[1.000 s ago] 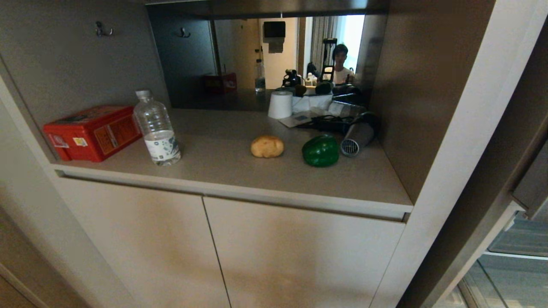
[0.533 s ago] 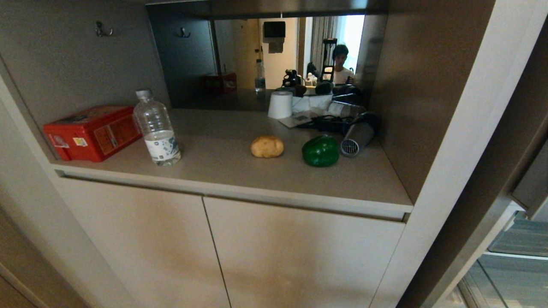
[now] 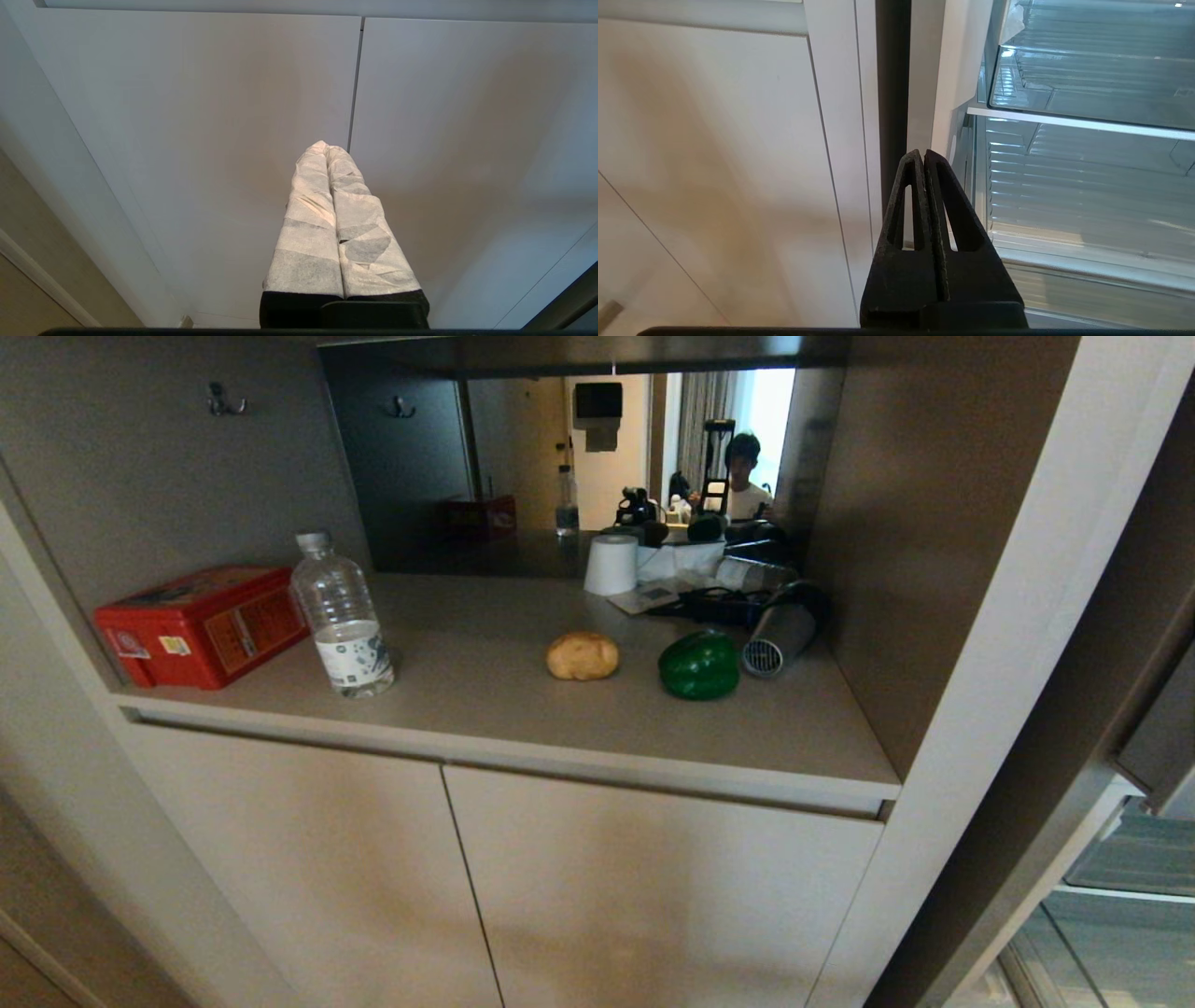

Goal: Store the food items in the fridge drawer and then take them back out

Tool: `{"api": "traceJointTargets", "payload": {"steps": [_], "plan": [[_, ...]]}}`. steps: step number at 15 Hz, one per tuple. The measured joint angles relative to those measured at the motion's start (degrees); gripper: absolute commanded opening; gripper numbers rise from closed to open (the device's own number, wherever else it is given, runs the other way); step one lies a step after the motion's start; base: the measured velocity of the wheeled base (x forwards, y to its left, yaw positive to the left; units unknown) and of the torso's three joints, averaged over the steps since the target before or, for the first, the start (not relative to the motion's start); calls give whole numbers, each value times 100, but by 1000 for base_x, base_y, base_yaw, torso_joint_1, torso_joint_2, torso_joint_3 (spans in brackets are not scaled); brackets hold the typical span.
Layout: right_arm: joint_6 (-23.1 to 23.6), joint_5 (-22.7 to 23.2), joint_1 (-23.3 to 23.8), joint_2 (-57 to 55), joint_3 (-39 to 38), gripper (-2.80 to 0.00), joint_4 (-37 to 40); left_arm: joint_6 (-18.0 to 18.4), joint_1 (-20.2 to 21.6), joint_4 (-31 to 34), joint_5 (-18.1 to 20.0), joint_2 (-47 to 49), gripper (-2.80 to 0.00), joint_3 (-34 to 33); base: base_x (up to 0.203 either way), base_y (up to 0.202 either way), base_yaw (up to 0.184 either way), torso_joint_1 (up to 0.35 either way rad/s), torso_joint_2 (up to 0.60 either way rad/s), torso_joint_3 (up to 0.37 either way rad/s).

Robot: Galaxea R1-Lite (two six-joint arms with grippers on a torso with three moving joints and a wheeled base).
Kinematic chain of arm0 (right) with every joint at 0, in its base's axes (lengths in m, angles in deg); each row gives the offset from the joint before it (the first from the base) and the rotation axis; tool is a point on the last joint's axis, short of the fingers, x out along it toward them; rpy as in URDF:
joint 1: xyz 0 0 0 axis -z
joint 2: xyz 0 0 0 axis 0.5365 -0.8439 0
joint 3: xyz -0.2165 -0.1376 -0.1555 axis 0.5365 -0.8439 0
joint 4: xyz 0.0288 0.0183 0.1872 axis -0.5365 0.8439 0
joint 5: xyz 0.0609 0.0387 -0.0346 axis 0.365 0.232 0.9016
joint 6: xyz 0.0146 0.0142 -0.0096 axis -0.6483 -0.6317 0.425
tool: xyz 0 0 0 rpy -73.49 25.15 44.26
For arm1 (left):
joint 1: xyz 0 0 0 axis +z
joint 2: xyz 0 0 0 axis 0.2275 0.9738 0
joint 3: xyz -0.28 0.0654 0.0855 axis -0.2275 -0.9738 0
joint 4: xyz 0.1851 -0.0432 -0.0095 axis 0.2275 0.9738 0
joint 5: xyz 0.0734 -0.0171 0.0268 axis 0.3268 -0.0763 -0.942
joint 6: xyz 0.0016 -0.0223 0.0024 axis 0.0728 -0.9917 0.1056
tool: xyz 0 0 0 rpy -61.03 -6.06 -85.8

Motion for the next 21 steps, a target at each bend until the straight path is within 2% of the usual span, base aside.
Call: {"api": "traceJointTargets", "payload": {"steps": [14,21], "plan": [[-27,-1,0,5,-4,-280,16,-3,-1,0,2,0,-280,0,0,3,-1,0,0,0],[-25,-1,3,5,-4,-280,13,-4,-5,2,-2,0,-280,0,0,163,1,0,1,4]]}}
